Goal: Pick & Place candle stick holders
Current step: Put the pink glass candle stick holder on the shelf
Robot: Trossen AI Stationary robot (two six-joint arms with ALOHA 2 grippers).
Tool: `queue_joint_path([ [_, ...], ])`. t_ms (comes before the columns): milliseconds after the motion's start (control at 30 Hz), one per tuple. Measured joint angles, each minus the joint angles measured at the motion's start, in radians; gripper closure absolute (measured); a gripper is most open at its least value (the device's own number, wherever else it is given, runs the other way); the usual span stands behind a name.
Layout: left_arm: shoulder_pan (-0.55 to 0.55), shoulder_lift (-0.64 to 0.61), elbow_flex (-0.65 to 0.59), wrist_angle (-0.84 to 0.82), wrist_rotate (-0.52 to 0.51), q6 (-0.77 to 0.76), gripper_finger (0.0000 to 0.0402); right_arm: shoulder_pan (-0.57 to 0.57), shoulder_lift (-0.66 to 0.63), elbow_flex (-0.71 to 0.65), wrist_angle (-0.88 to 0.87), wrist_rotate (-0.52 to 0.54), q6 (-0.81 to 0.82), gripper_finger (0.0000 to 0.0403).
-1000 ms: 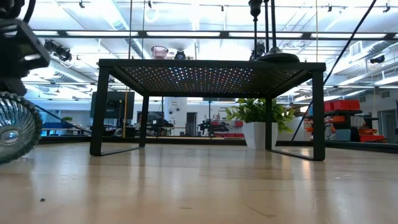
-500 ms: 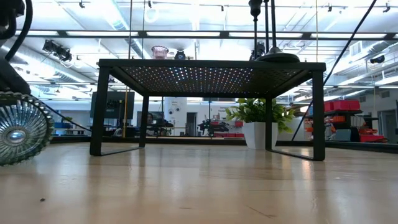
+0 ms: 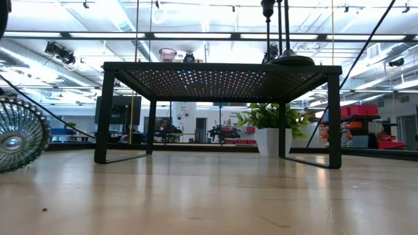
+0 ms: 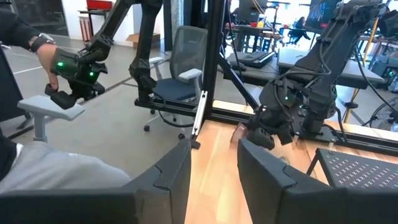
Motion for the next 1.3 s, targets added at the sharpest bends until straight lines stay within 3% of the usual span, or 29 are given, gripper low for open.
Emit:
queue_joint_path([
  [333, -0.006, 0.000, 0.001, -0.055, -0.027, 0.076, 0.0084, 0.000, 0.000, 0.000, -0.017, 0.000, 0.003, 0.0273],
  [467, -0.005, 0.000, 0.001, -0.115, 0.000, 0.080, 0.0149, 0.000, 0.000, 0.000, -0.023, 0.000, 0.003, 0.0273],
  [633, -0.005, 0.000, 0.001, -0.129, -0.003, 0.097, 0.0273, 0.000, 0.000, 0.000, -0.030, 0.000, 0.003, 0.0273],
  [1167, -0.003, -0.003, 0.001, -0.128, -0.023, 0.247, 0.0276, 0.000, 0.000, 0.000, -0.044, 0.000, 0.003, 0.0273],
  [1300, -0.005, -0.020, 0.011, -0.150, -0.074, 0.295, 0.0276, 0.000, 0.000, 0.000, -0.044, 0.000, 0.003, 0.0273],
])
